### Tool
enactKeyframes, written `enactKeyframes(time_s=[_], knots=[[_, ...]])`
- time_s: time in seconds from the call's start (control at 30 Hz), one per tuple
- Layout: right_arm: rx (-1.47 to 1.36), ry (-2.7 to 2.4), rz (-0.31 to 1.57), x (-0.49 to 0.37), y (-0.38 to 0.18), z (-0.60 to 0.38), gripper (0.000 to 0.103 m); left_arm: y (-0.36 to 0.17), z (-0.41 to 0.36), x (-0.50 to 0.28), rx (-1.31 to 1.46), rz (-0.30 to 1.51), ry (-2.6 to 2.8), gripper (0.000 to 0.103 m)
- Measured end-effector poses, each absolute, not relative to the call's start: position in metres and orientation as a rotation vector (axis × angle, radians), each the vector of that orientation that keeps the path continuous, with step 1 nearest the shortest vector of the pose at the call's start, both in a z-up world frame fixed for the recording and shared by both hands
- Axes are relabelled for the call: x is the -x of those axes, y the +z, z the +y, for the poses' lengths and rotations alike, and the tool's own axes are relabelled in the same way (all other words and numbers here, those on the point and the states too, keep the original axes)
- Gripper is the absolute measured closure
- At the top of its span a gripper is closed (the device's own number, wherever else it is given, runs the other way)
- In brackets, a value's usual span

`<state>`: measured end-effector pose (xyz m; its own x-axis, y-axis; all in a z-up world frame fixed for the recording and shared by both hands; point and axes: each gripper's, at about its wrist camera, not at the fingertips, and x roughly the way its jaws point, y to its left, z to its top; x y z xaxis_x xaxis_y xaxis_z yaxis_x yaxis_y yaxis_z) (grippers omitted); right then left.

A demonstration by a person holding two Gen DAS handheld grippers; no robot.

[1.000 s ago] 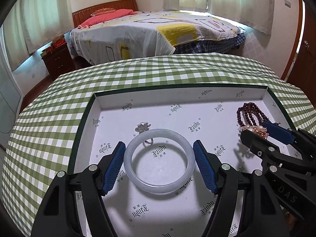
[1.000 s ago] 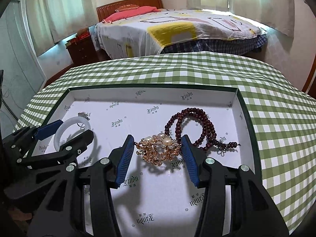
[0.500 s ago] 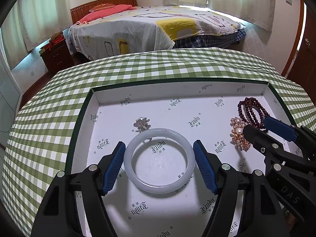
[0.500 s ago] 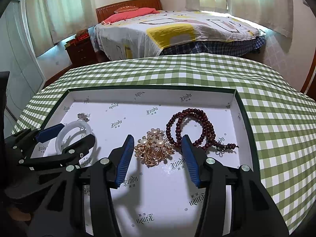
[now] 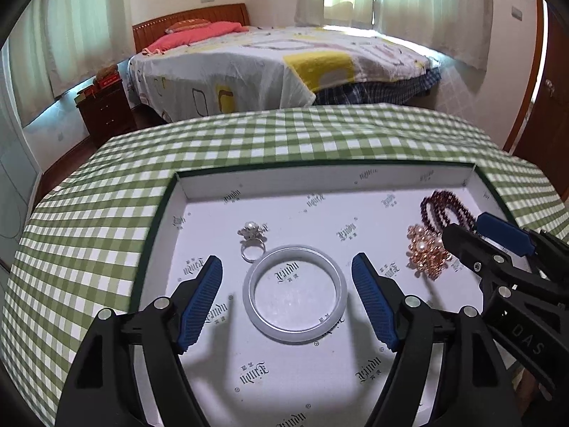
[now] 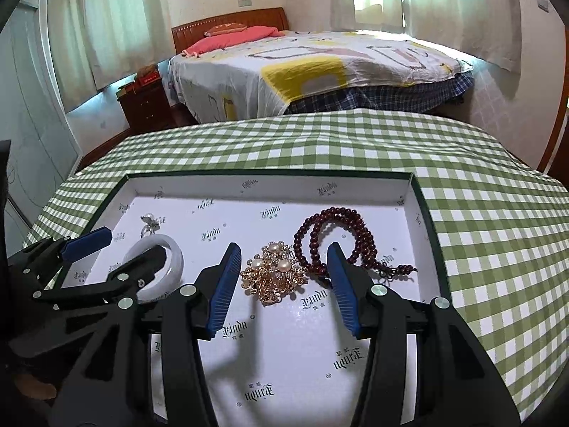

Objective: Organize jewelry
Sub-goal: 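Open the left gripper to set the bangle in the box, then withdraw both grippers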

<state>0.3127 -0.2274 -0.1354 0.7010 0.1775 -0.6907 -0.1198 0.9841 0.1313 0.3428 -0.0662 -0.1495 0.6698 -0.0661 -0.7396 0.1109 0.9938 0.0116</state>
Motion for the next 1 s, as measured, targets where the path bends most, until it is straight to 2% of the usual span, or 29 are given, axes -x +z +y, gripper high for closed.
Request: enactKeyframes(time_s=[0.53, 0.67, 1.0], knots=[[-0.059, 0.178, 0.669, -0.254, -0.086, -0.231, 0.053, -0.092, -0.052, -0.276, -0.012, 0.673, -0.130, 0.030], [-0.050, 0.170, 0.660, -0.231, -0.082, -0.235, 0.046, -0.088, -0.047, -0.256, 0.003, 0.665, -0.127, 0.030], [-0.042, 0.145, 0.672, -0.170, -0.088, -0.247, 0.046, -0.099, -0.032, -0.203, 0.032, 0.699, -0.102, 0.030]])
